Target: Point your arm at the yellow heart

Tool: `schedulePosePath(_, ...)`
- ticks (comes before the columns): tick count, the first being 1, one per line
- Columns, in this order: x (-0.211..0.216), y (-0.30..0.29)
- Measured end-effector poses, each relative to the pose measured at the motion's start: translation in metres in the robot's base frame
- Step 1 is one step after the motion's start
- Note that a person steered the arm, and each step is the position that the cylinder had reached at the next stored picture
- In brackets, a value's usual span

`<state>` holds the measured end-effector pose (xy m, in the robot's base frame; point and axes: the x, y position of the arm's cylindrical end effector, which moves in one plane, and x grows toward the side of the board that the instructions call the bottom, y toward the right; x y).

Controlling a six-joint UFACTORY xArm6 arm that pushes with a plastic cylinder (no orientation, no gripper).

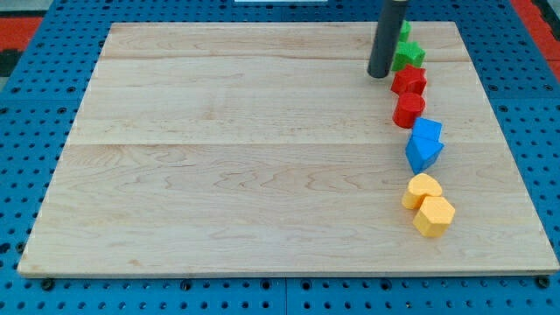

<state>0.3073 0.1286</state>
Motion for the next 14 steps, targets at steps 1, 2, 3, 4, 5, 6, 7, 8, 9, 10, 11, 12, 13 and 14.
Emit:
schedulePosePath(1, -0.002, -0.052)
schedulePosePath(2, 0.032, -0.058)
schedulePosePath(3, 0.060, -0.050)
schedulePosePath(4, 0.107, -0.050)
schedulePosePath(5, 0.117, -0.051)
schedulePosePath(6, 0.147, -0.064)
schedulePosePath(7, 0.169, -0.078)
schedulePosePath(8, 0.169, -0.094)
schedulePosePath(9, 0.165, -0.114)
schedulePosePath(10, 0.146, -0.133)
schedulePosePath(11, 0.132, -0.154)
schedulePosePath(12, 0.119, -0.174)
schedulePosePath(13, 0.106, -0.187)
schedulePosePath(14, 0.099, -0.193)
